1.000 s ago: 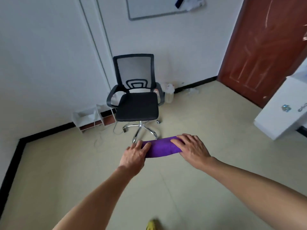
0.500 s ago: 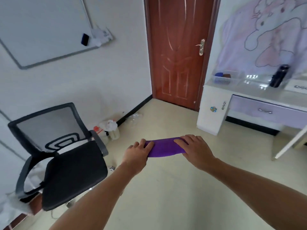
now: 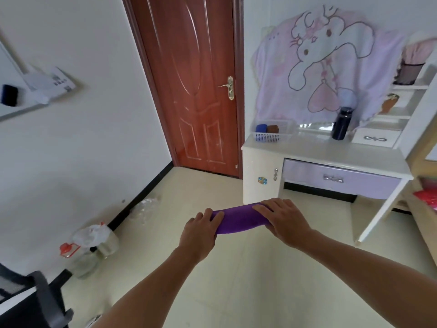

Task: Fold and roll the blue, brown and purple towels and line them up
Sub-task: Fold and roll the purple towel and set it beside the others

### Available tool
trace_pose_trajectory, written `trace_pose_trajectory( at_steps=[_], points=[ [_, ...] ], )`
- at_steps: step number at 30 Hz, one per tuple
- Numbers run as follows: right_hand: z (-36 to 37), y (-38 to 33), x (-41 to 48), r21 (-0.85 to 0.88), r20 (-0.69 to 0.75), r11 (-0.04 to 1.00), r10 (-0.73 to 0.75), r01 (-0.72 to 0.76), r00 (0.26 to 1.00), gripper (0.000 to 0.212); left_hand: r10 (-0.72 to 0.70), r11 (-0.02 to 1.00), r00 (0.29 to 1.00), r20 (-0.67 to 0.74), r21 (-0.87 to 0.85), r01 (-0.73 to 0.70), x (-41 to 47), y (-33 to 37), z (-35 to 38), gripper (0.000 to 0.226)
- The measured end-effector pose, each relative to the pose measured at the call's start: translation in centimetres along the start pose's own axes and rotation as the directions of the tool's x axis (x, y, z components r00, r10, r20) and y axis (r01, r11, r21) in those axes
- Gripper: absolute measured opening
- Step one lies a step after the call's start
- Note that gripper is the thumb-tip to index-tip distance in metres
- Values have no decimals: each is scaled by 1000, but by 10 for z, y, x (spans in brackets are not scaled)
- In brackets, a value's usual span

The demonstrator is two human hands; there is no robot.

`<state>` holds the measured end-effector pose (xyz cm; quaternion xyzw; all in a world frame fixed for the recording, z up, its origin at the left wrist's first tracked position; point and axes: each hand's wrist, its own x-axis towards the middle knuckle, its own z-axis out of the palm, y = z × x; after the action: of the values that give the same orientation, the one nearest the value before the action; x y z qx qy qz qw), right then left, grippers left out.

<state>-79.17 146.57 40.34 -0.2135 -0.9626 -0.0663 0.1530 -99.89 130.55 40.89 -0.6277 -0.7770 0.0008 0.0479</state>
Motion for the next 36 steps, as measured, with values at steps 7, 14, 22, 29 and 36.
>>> trace_pose_trajectory(
  at_steps=[7, 14, 22, 29, 36],
  points=[
    [27, 110, 74, 10, -17, 999, 31, -31, 999, 52, 24, 998, 1000, -4, -52, -24, 143, 1, 6, 54],
    [78, 211, 158, -31, -66, 996, 79, -81, 995, 52, 105, 994, 994, -14, -33, -105, 299, -20, 37, 55],
    [107, 329, 269, -46, -76, 972, 225, -229, 971, 52, 231, 972, 968, -101, -22, -234, 497, -48, 34, 52],
    [142, 434, 322, -19, -16, 946, 323, -323, 946, 50, 324, 938, 944, -51, -112, -328, 642, -33, 60, 54],
    [201, 559, 366, 36, 112, 942, 327, -333, 938, 47, 293, 931, 956, -5, -226, -287, 768, -1, 107, 51]
  ],
)
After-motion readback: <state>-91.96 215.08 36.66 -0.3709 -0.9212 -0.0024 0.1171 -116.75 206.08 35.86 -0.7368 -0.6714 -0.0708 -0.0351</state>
